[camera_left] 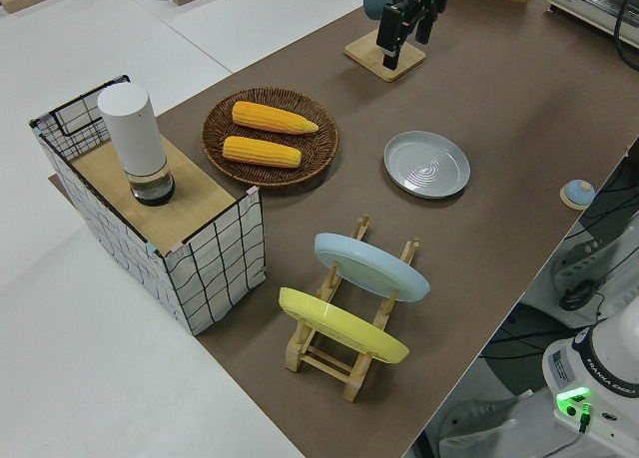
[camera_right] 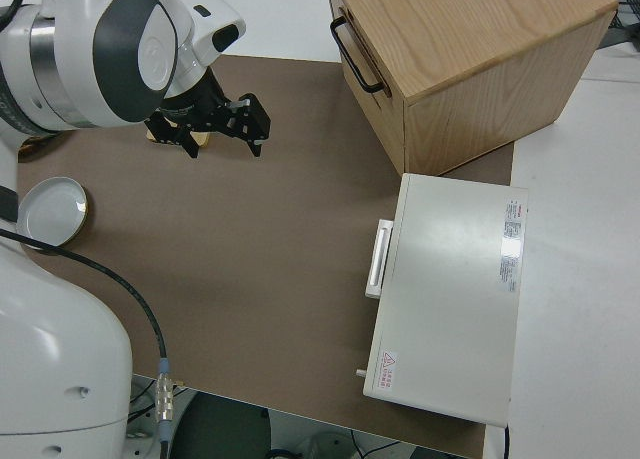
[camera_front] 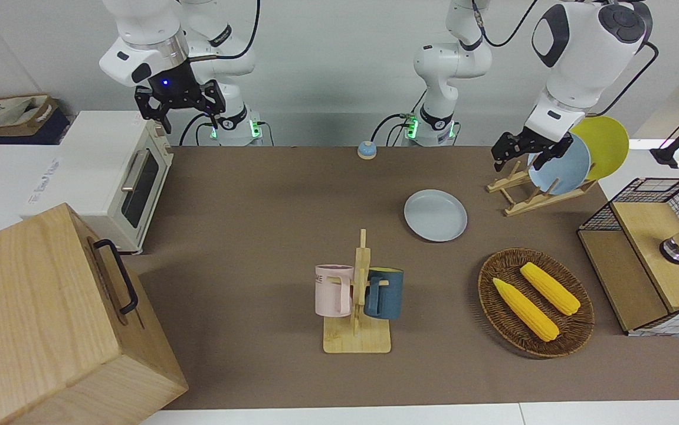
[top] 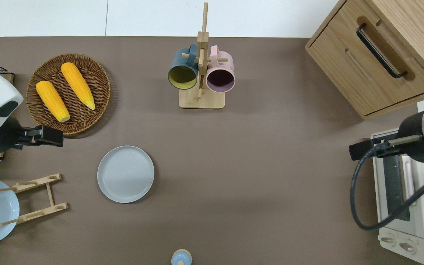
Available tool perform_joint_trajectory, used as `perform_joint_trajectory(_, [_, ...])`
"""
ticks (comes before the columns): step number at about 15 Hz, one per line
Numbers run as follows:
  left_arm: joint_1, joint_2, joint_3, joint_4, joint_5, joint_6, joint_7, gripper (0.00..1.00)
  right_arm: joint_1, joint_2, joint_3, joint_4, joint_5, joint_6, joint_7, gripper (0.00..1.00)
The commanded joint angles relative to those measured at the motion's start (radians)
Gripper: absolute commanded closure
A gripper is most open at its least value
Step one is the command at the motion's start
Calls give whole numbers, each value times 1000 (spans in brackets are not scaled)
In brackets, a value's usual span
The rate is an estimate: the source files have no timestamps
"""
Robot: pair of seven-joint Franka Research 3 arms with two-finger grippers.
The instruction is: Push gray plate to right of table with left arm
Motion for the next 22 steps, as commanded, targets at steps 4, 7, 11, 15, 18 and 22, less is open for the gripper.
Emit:
perform_joint_trajectory(4, [-12, -1, 10, 3, 4, -21, -11, 5, -20, -3, 17, 9, 6, -16, 11, 17])
perform_joint_trajectory(7, [-12, -15, 33, -70, 4, 29, -10, 5, -20, -3, 17, 9, 6, -16, 13, 17])
perform_joint_trajectory(11, [-12, -38, 33, -263, 6, 239, -14, 5, -20, -3, 15, 9, 6, -16, 13, 17])
perform_joint_trajectory(15, [-12, -86, 33, -460, 6, 432, -34, 5, -20, -3, 17, 9, 6, -16, 13, 17])
perform_joint_trajectory(18, [-12, -118, 32, -659, 6, 641, -43, 5, -20, -3, 15, 9, 6, -16, 13, 17])
perform_joint_trajectory(22, [-15, -115, 30, -791, 4, 744, -46, 5, -20, -3, 17, 9, 6, -16, 13, 17])
